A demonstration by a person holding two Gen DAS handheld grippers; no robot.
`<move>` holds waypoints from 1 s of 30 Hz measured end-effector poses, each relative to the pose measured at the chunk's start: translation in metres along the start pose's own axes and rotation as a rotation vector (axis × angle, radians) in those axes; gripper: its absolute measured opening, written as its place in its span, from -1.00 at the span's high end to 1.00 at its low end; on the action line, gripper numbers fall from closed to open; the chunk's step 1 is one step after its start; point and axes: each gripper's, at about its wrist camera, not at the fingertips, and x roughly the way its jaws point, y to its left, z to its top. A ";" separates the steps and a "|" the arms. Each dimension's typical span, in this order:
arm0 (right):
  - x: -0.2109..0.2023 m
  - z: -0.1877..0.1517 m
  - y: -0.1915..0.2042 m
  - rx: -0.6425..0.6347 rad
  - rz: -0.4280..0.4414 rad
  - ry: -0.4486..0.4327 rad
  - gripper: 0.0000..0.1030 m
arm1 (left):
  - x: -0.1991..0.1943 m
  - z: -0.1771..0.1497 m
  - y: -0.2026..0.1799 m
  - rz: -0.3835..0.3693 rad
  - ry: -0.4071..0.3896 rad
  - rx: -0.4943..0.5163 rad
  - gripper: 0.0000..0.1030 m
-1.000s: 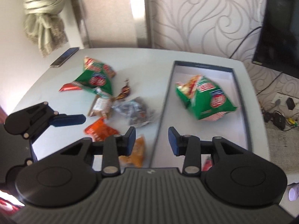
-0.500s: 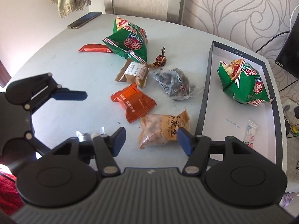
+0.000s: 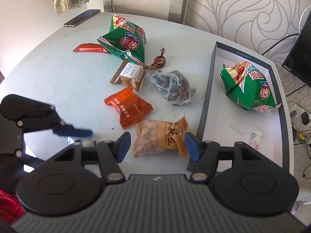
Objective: Organize snacks
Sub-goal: 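Grasp the small candy packet with the left gripper while the right grasps the peanut bag, then carry the peanut bag with the right gripper over the white box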
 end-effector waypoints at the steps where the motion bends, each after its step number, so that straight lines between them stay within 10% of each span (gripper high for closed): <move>1: 0.003 0.001 0.001 -0.009 0.004 0.005 -0.24 | -0.001 0.000 0.001 0.000 0.001 -0.010 0.60; 7: 0.024 0.002 0.013 -0.098 -0.017 0.024 -0.69 | -0.002 -0.001 0.019 0.063 -0.001 -0.072 0.60; 15: 0.032 -0.005 0.019 -0.204 -0.059 0.035 -0.74 | -0.003 -0.003 0.024 0.091 -0.013 -0.080 0.60; 22: 0.027 0.001 -0.004 -0.052 -0.054 0.010 -0.13 | -0.001 -0.001 0.027 0.098 -0.010 -0.109 0.60; 30: 0.008 -0.001 0.004 -0.032 -0.029 -0.019 -0.06 | 0.006 0.008 0.039 0.151 0.005 -0.161 0.60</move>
